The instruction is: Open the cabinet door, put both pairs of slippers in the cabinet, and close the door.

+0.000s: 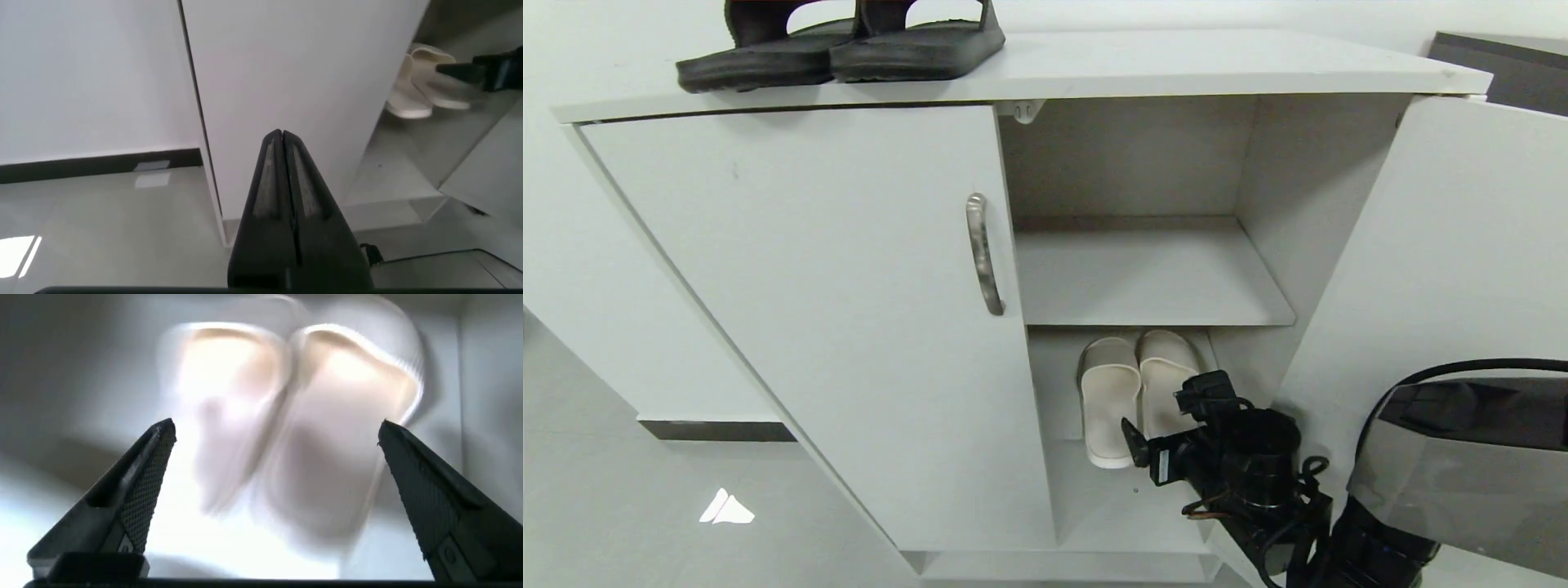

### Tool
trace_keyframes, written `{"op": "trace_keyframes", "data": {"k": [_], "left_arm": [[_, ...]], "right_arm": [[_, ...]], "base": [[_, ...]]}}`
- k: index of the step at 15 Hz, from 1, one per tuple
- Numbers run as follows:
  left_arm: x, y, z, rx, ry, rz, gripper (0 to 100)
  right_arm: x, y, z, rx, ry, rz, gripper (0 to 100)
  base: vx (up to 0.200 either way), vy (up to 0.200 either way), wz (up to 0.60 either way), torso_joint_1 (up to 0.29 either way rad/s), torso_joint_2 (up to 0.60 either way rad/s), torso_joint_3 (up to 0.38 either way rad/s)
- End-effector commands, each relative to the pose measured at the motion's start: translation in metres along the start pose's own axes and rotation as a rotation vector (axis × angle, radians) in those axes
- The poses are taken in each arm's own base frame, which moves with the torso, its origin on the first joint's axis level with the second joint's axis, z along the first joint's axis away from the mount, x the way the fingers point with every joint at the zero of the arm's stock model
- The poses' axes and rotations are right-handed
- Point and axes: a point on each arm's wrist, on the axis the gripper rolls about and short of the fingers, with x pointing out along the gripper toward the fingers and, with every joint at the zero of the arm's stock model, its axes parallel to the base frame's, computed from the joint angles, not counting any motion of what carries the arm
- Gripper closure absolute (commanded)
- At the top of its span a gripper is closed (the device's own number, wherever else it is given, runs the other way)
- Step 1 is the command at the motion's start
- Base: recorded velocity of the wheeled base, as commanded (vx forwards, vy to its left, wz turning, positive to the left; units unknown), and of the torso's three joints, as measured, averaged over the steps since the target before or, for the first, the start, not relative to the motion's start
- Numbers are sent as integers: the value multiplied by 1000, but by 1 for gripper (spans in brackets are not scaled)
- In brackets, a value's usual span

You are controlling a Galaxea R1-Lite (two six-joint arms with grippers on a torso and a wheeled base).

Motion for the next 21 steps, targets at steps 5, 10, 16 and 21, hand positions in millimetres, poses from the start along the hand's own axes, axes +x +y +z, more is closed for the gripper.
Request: {"op": "trace_keyframes", "data": {"k": [5,10,16,21], "left_arm": [[0,0,0,0,2,0,100],[0,0,0,-1,2,0,100],[0,0,0,-6,2,1,100],[0,0,0,-4,2,1,100]], "right_arm": [[-30,7,23,25,-42,69,0],[-30,7,17,34,-22,76,0],[-32,8,16,50,-14,84,0],[-34,11,15,46,-8,93,0]], "base": [[-200,0,0,0,5,3],[-40,0,0,0,0,0],[0,0,0,0,0,0],[0,0,0,1,2,60]]}}
